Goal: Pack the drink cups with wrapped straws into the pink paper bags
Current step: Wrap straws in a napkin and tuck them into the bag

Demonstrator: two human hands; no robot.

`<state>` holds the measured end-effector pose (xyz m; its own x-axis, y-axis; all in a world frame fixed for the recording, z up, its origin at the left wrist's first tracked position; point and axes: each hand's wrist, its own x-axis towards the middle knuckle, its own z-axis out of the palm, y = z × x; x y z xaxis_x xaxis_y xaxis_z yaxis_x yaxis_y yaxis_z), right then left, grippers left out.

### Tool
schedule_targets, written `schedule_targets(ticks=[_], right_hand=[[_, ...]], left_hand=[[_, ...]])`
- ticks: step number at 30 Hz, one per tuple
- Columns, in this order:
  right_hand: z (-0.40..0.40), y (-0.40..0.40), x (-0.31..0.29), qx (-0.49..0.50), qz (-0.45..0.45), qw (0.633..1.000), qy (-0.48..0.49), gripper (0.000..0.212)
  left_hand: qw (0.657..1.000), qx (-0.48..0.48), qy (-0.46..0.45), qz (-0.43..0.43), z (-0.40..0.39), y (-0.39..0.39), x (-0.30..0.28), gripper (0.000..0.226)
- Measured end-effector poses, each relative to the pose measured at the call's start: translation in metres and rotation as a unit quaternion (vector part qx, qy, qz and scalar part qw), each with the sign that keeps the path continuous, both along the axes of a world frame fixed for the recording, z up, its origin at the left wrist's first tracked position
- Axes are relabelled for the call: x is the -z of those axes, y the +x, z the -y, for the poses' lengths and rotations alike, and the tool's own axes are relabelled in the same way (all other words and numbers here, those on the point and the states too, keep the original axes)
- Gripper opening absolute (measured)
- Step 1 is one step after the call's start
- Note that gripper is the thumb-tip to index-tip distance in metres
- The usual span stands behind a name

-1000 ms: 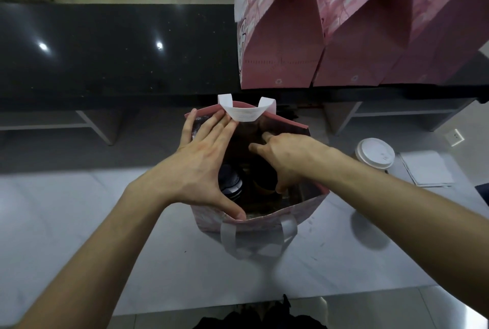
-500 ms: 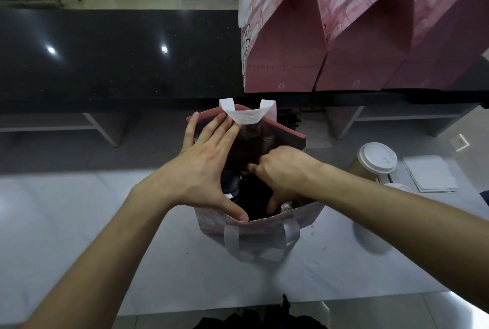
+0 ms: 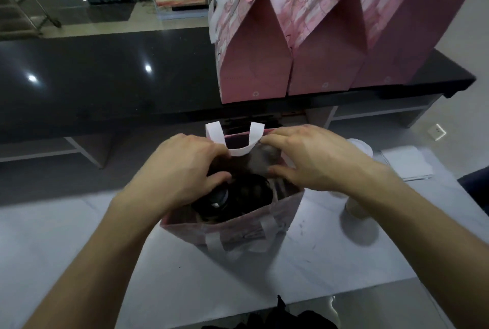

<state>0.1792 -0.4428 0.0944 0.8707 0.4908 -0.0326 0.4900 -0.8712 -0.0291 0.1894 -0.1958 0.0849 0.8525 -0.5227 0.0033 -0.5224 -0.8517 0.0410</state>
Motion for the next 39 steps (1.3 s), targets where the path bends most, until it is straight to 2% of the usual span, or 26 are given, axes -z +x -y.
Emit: schedule_targets(ticks=[5, 8, 15, 19, 22, 27, 29, 33, 35, 39], right_hand=[[0.057, -0.024, -0.009, 0.101, 0.011, 0.994, 0.029, 0.061], [0.109, -0.030, -0.002, 0.162, 0.023, 0.986, 0.038, 0.053], [0.258, -0.008, 0.074, 0.302, 0.017, 0.953, 0.027, 0.040], [0.316, 0.009, 0.150, 0.334, -0.068, 0.936, 0.089, 0.030], [0.327, 0.025, 0.202, 0.349, -0.134, 0.916, 0.143, 0.022], [0.315, 0.048, 0.253, 0.334, -0.192, 0.904, 0.187, 0.038], [0.311, 0.051, 0.264, 0.315, -0.190, 0.911, 0.186, 0.032], [0.309, 0.051, 0.277, 0.311, -0.177, 0.918, 0.172, 0.034], [0.309, 0.053, 0.280, 0.319, -0.186, 0.913, 0.174, 0.030], [0.320, 0.051, 0.282, 0.343, -0.188, 0.902, 0.183, 0.037]], left_hand=[[0.992, 0.004, 0.049, 0.117, 0.055, -0.001, -0.021, 0.031], [0.988, 0.015, 0.035, 0.151, 0.094, -0.002, -0.025, 0.031], [0.992, 0.010, 0.008, 0.126, 0.207, 0.009, 0.003, 0.051], [0.996, -0.039, -0.004, 0.076, 0.267, 0.010, 0.038, 0.052], [0.996, -0.080, -0.010, 0.040, 0.297, 0.006, 0.068, 0.052], [0.991, -0.131, -0.028, -0.023, 0.322, -0.006, 0.099, 0.053], [0.988, -0.146, -0.033, -0.034, 0.325, -0.006, 0.103, 0.053], [0.984, -0.168, -0.040, -0.040, 0.331, -0.005, 0.108, 0.053], [0.983, -0.175, -0.048, -0.037, 0.334, -0.005, 0.110, 0.053], [0.980, -0.185, -0.063, -0.027, 0.341, -0.003, 0.110, 0.049]])
